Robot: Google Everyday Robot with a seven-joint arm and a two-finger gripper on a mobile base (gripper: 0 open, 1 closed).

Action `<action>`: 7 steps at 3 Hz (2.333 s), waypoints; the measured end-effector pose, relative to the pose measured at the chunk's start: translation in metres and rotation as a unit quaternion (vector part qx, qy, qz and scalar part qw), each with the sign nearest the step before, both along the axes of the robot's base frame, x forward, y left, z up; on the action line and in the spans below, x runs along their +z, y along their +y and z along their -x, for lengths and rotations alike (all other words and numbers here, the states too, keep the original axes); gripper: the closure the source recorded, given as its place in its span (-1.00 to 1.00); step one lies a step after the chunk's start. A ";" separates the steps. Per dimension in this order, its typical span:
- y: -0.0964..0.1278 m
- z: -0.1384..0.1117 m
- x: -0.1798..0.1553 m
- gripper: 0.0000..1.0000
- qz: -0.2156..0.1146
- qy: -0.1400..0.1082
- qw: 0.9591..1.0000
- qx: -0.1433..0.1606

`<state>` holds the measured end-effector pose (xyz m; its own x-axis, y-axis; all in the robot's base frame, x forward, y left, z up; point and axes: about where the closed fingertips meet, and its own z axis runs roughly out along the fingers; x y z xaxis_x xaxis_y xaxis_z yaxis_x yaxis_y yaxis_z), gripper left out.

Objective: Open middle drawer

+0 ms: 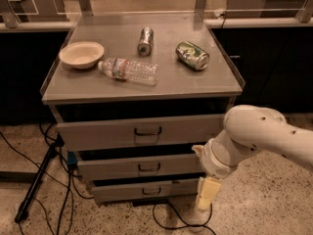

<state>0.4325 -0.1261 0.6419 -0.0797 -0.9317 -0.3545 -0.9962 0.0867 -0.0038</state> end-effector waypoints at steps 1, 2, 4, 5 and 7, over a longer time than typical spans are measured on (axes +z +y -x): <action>0.003 -0.025 -0.055 -1.00 0.000 0.005 1.000 -0.010; 0.004 -0.027 -0.058 -1.00 0.001 0.005 1.000 -0.010; 0.021 -0.058 -0.107 -1.00 0.008 0.000 1.000 -0.003; 0.024 -0.066 -0.123 -1.00 0.011 0.006 1.000 -0.009; 0.033 -0.063 -0.142 -1.00 0.002 -0.002 1.000 -0.011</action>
Offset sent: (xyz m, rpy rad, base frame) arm 0.0427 0.0055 -0.0809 -0.0099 0.0131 -0.0250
